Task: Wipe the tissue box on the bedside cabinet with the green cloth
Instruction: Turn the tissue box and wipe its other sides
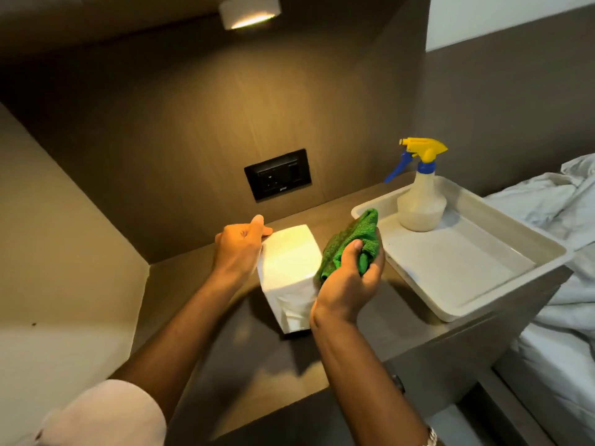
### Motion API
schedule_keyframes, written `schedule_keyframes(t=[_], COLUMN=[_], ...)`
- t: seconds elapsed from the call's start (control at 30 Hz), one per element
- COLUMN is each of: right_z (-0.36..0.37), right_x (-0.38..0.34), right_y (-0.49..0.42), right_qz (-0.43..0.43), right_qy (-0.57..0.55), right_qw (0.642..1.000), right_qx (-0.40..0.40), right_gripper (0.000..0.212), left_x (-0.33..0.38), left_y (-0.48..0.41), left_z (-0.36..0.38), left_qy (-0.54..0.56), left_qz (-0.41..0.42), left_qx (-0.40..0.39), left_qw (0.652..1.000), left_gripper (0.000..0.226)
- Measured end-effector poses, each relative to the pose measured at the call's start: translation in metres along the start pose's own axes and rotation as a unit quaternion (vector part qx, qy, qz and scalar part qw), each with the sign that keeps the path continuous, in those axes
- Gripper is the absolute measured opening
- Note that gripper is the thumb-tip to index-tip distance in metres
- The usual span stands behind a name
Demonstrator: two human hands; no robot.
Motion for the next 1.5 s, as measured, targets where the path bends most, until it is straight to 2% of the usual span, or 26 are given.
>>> schedule_keyframes(t=[0.13,0.27,0.33,0.43,0.57,0.63,0.7,0.77,0.87,0.97,1.07,1.23,1.3,1.4,1.5], right_z=[0.021,0.051,0.072,0.097,0.113,0.109,0.09,0.049,-0.024,-0.075,-0.08,-0.048,-0.046,-0.058,-0.059], right_x=[0.008,0.019,0.03,0.046,0.055,0.04,0.011,-0.016,-0.025,-0.005,0.013,0.037,0.045,0.059,0.073], right_y=[-0.022,-0.056,-0.068,-0.065,-0.061,-0.07,-0.074,-0.063,-0.017,0.027,0.053,0.064,0.057,0.061,0.099], right_qz=[-0.018,0.062,0.101,0.143,0.157,0.122,0.033,-0.069,-0.099,-0.063,-0.07,-0.107,-0.119,-0.078,-0.086], right_qy=[0.007,0.089,0.143,0.235,0.265,0.228,0.184,0.185,0.204,0.229,0.239,0.273,0.276,0.268,0.256], right_qw=[1.0,0.99,0.969,0.915,0.87,0.894,0.935,0.955,0.954,0.95,0.947,0.933,0.936,0.953,0.957], right_qx=[-0.021,-0.09,-0.175,-0.296,-0.385,-0.366,-0.302,-0.22,-0.194,-0.202,-0.202,-0.209,-0.182,-0.116,-0.108], right_gripper=[0.037,0.034,0.027,0.034,0.038,0.038,0.038,0.04,0.044,0.047,0.049,0.056,0.058,0.059,0.061], left_x=[-0.017,-0.03,-0.029,-0.021,-0.007,0.006,0.017,0.025,0.025,0.025,0.016,0.009,0.008,0.007,0.006], left_y=[0.009,0.034,0.046,0.061,0.07,0.067,0.057,0.043,0.018,0.007,0.011,0.01,0.01,0.009,0.007], left_z=[-0.017,-0.035,-0.041,-0.05,-0.061,-0.067,-0.066,-0.052,-0.024,0.0,0.018,0.024,0.025,0.026,0.027], left_qy=[0.013,0.022,0.013,-0.028,-0.063,-0.112,-0.116,-0.135,-0.203,-0.221,-0.233,-0.288,-0.295,-0.294,-0.285], left_qz=[-0.039,-0.053,-0.039,-0.012,0.037,0.121,0.21,0.305,0.388,0.401,0.411,0.458,0.46,0.455,0.456], left_qx=[0.004,-0.025,-0.026,-0.015,-0.057,-0.023,-0.006,-0.079,-0.188,-0.247,-0.295,-0.287,-0.291,-0.292,-0.293], left_qw=[0.999,0.998,0.999,0.999,0.996,0.986,0.971,0.94,0.879,0.854,0.831,0.791,0.785,0.788,0.79], left_gripper=[0.053,0.066,0.07,0.065,0.045,0.039,0.029,0.032,0.044,0.049,0.053,0.066,0.066,0.066,0.066])
Point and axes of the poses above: each hand's wrist, its own y-axis away from the middle knuckle, its own z-axis out of the palm, x = y × z, the point moved 4 cm from there along -y, towards the middle knuckle, and after that the axes turned 12 degrees about -y, right-handed, at the moved point
